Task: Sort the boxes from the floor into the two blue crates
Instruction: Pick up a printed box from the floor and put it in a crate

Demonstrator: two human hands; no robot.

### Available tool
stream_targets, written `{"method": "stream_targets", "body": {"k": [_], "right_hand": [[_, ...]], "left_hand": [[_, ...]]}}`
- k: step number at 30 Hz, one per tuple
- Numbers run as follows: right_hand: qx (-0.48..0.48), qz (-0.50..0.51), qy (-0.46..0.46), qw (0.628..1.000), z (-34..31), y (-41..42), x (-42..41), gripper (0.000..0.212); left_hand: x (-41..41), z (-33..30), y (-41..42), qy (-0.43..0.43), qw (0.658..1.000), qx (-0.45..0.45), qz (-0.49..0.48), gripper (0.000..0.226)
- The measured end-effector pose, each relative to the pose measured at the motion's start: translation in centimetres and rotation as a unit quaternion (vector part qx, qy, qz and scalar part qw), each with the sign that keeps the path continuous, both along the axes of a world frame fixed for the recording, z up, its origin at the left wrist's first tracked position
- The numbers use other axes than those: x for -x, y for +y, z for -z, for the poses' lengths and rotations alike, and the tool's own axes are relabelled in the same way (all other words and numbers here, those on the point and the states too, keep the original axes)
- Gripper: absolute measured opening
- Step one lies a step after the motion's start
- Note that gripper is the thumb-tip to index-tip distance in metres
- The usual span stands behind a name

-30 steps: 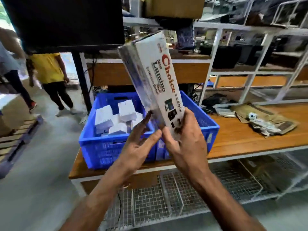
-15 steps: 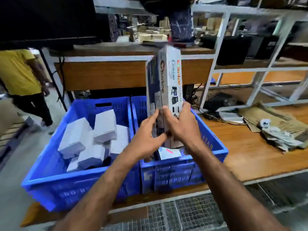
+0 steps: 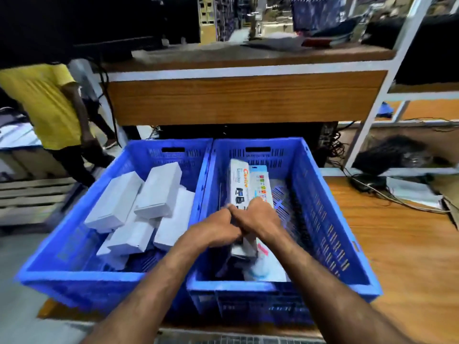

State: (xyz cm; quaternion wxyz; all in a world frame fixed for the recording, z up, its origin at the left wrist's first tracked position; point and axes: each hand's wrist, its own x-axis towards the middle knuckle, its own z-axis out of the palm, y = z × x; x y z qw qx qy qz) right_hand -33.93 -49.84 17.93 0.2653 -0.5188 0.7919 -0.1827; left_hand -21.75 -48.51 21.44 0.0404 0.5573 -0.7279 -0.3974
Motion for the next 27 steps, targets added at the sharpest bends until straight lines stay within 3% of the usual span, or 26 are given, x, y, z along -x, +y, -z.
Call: {"method": "stream_targets", "body": {"k": [3, 6, 9, 13, 20, 27], "right_hand": [[-0.011, -0.038, 0.027, 0.999, 0.7, -0.4, -0.3, 0.062], [-0.002, -0.073, 0.073, 0.995, 0.3, 0.5, -0.3, 0.055], [0.107, -0.101, 0.104, 0.984, -0.8, 2.3, 0.2, 0.052], [0.311, -0.155, 0.033, 0.937, -2.2, 5.3, -0.2, 0.052], [0.426, -0.274, -0.009, 0.862, -3.4, 9.3, -5.8, 0.057], [0.437, -0.408, -0.031, 0.801, -3.6, 16.1, -16.0, 0.061]], "left_hand": [[0.4, 0.5, 0.0, -0.099, 0.994, 0.017, -0.036, 0.066], [0.7, 0.7, 1.3, -0.110, 0.989, 0.092, -0.049, 0.042], [-0.5, 0.6, 3.9, -0.092, 0.966, 0.234, -0.063, 0.045], [-3.6, -1.1, 7.3, -0.090, 0.900, 0.417, -0.086, 0.052], [-9.8, -2.7, 13.5, -0.147, 0.847, 0.484, -0.164, 0.059], [-19.3, -2.0, 24.4, -0.243, 0.792, 0.480, -0.289, 0.064]]}}
